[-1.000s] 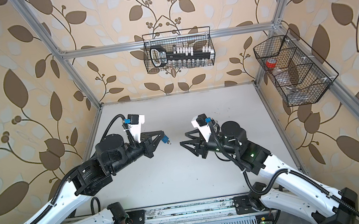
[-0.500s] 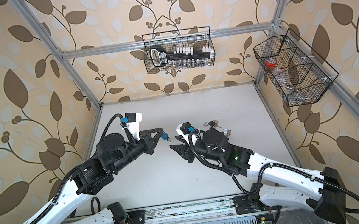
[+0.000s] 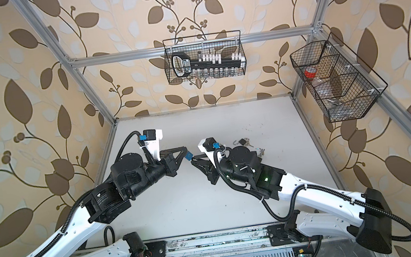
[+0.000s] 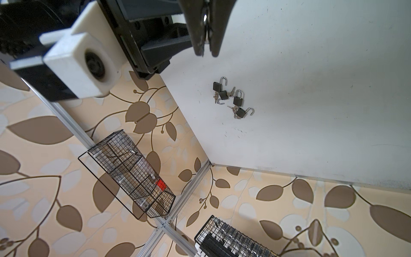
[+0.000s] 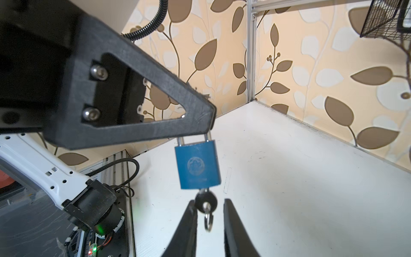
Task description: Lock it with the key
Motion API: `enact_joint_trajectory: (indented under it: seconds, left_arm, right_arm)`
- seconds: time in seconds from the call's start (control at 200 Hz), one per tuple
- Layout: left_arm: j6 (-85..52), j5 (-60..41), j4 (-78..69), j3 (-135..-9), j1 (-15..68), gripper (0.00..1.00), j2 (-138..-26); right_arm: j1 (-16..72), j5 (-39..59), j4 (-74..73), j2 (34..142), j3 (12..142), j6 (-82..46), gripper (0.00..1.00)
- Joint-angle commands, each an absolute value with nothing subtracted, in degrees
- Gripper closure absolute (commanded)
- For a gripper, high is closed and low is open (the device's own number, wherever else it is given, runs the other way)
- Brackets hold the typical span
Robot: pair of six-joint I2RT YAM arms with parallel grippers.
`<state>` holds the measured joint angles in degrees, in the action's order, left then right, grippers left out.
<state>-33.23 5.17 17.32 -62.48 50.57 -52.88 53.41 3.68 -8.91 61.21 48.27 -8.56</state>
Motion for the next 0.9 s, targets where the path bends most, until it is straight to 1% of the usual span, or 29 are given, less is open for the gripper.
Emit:
enact_joint_trajectory:
  seconds: [0.0, 0.385, 0.6, 0.72, 0.895]
  left_arm:
    - [-33.6, 6.0, 14.3, -62.6, 50.4, 1.0, -52.2]
    - [-33.9, 6.2, 14.3, -62.6, 50.4, 1.0, -51.9]
    - [-33.7, 6.3, 15.2, -63.0, 50.4, 1.0, -51.8]
    - [-33.3, 7.7, 18.2, -65.9, 49.9, 1.0, -52.4]
    - [-34.9, 6.7, 16.8, -67.1, 47.5, 1.0, -51.3]
  right_arm:
    - [53.7, 3.2, -9.3, 61.4, 49.9, -8.8, 0.81]
    - [53.7, 2.1, -8.6, 60.5, 49.2, -9.2, 1.0]
    - [53.7, 1.6, -7.0, 59.5, 49.3, -9.9, 1.0]
    - [53.7, 2.6, -2.0, 60.2, 50.0, -10.9, 1.0]
    - [53.7, 2.8, 3.6, 61.2, 47.2, -11.9, 1.0]
